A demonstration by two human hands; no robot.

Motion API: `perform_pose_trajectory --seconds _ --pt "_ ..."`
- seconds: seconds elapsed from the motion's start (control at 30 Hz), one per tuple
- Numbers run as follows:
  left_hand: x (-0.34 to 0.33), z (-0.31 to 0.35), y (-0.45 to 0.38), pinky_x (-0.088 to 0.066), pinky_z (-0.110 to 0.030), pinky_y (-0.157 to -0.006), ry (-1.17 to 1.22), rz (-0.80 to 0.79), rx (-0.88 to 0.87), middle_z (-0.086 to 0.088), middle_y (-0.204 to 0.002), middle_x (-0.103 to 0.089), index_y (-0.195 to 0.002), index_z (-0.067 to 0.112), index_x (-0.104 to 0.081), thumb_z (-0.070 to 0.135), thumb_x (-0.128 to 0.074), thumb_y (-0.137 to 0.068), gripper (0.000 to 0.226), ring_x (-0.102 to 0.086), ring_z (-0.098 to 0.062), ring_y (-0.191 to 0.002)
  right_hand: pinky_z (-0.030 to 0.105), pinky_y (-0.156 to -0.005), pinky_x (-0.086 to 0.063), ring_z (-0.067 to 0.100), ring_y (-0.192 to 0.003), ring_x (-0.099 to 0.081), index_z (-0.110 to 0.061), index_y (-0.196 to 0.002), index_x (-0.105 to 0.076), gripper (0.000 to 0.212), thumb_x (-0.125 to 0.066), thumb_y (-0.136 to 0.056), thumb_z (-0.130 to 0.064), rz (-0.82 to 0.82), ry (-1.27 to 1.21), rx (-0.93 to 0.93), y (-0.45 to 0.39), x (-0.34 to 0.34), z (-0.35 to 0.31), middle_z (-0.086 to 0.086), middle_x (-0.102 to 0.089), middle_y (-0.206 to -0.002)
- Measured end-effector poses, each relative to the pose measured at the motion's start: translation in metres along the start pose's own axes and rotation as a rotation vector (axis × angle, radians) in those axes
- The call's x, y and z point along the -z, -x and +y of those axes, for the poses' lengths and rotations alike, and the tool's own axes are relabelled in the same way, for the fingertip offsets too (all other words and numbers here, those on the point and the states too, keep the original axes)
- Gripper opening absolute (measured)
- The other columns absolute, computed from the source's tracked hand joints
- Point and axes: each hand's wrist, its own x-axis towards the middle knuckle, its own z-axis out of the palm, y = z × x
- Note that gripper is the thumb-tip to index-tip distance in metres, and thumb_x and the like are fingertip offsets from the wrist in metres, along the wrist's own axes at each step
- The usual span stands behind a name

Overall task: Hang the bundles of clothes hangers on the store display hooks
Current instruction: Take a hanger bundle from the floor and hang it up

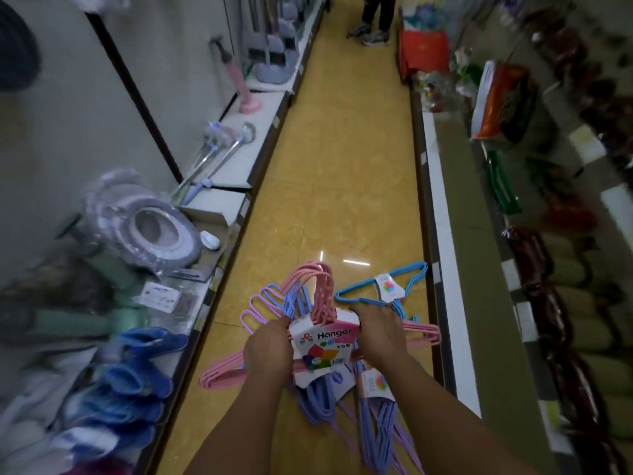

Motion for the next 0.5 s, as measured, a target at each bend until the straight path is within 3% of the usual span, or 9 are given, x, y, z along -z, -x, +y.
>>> perform_pose_trajectory --seconds 0.1,0.2,0.3,0.5 --pt "0.053 -0.005 0.029 -0.036 -0.027 -0.064 0.024 0.001 0.002 -0.004 -0.107 -0.067 -0.113 0.024 -0.06 0.012 -0.049 -0.087 0.03 -0.062 -0.027 -0.096 0.036 -0.092 -0.04 0.027 -0.116 -0.052 -0.023 -0.133 -0.046 0.051 -0.057 -0.086 -0.007 0.017 0.111 0.062 0.026 0.042 -0.031 0.005 -0.056 -0.124" --pt "0.102 -0.014 0.058 -0.037 -0.027 -0.065 0.016 0.021 0.013 -0.005 -0.106 -0.067 -0.112 0.025 -0.06 0.013 -0.052 -0.086 0.03 -0.062 -0.026 -0.096 0.036 -0.083 -0.043 0.03 -0.105 -0.058 -0.015 -0.122 -0.053 0.039 -0.052 -0.086 -0.002 0.046 0.19 0.142 0.053 0.079 -0.063 0.008 -0.061 -0.112" --pt "0.14 -0.027 0.085 -0.033 -0.026 -0.064 0.022 0.066 0.055 -0.005 -0.107 -0.066 -0.113 0.025 -0.058 0.014 -0.047 -0.089 0.029 -0.062 -0.027 -0.098 0.039 -0.073 -0.047 0.035 -0.092 -0.062 -0.008 -0.104 -0.061 0.031 -0.059 -0.076 0.004 0.128 0.2 0.283 0.074 0.101 -0.093 0.013 -0.064 -0.093" --pt "0.18 -0.061 0.131 -0.036 -0.03 -0.062 0.08 0.17 0.231 -0.008 -0.1 -0.066 -0.113 0.023 -0.053 0.005 -0.041 -0.086 0.035 -0.062 -0.03 -0.091 0.033 -0.072 -0.036 0.03 -0.106 -0.056 -0.011 -0.123 -0.045 0.035 -0.047 -0.088 -0.003 0.118 0.268 0.415 0.101 0.136 -0.159 0.009 -0.057 -0.115"
